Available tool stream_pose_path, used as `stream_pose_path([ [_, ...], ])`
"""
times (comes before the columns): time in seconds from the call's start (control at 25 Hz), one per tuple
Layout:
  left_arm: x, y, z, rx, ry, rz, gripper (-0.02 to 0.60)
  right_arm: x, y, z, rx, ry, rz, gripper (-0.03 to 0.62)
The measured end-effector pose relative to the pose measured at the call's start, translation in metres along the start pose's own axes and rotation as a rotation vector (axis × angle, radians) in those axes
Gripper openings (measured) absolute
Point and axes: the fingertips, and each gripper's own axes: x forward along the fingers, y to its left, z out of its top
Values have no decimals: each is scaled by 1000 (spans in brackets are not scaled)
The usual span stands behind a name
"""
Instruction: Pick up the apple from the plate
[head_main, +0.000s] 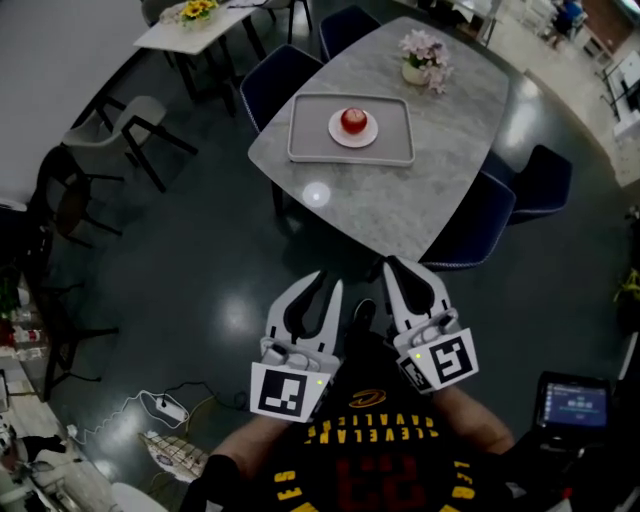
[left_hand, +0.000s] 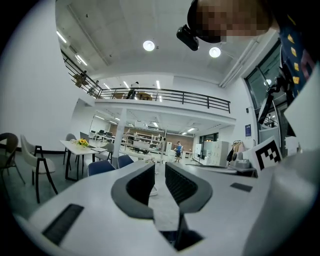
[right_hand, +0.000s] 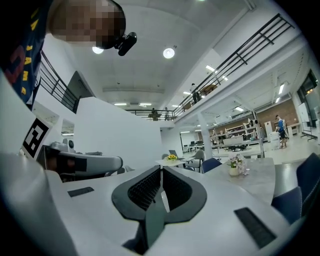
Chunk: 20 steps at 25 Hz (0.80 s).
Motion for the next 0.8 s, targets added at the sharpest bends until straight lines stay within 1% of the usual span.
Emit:
stream_pose_path([
  [0.2, 36, 1, 7, 8, -15, 44, 66, 23, -29, 8, -7, 6, 54, 6],
  [0.36, 53, 2, 12, 8, -22, 89, 66, 36, -46, 10, 5, 17, 98, 6],
  [0.64, 58, 7, 15, 15, -36, 202, 66, 54, -48, 13, 14, 23, 218, 6],
  [0.8, 51, 15, 13, 17, -47, 269, 66, 64, -41, 11, 26, 21, 288, 6],
])
